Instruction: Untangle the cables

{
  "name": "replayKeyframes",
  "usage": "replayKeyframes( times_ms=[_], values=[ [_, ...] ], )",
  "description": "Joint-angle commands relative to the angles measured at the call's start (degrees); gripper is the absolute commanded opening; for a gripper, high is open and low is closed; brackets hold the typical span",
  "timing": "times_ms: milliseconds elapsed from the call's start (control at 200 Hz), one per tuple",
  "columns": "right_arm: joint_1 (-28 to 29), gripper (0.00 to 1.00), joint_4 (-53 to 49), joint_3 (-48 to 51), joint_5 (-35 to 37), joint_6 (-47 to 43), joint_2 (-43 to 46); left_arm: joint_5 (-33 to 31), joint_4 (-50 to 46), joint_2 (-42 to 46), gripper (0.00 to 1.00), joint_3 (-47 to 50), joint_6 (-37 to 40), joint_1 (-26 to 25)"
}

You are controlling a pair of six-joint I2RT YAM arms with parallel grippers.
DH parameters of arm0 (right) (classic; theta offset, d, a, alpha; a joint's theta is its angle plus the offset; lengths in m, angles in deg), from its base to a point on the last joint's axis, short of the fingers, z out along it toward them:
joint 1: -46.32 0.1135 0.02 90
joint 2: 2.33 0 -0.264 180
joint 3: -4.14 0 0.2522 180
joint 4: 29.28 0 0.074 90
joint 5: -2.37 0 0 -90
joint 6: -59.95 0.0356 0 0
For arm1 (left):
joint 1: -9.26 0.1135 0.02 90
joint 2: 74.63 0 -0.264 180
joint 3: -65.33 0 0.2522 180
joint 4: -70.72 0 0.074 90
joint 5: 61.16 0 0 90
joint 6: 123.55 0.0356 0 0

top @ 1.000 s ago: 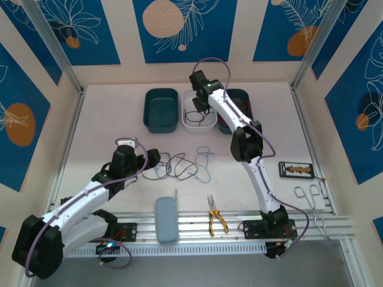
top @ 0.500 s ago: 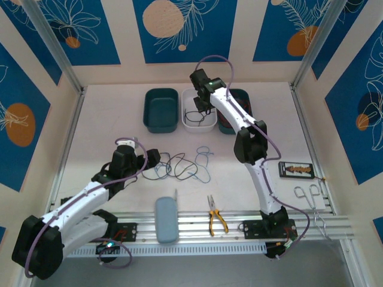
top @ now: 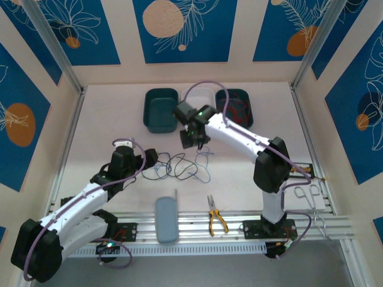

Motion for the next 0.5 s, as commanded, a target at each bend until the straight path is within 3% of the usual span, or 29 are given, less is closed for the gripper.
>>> replayKeyframes(
  times_ms=[0,175,495],
  values=[
    [4.1,0.49,3.4,5.5,-5.6,9.5,1.8,-2.9,-1.6,0.4,1.0,-0.2,-1.2,0.6],
    [8.1,0.51,4.5,7.8,-4.7,12.6,-0.7,-2.5,-1.3,0.1,1.0,0.1,-1.7,0.6],
    [7.3,0.53,7.1,6.5,-8.3,9.3,-6.4,-1.6,-0.5,1.3,1.0,2.0,-2.9,0.6]
  ],
)
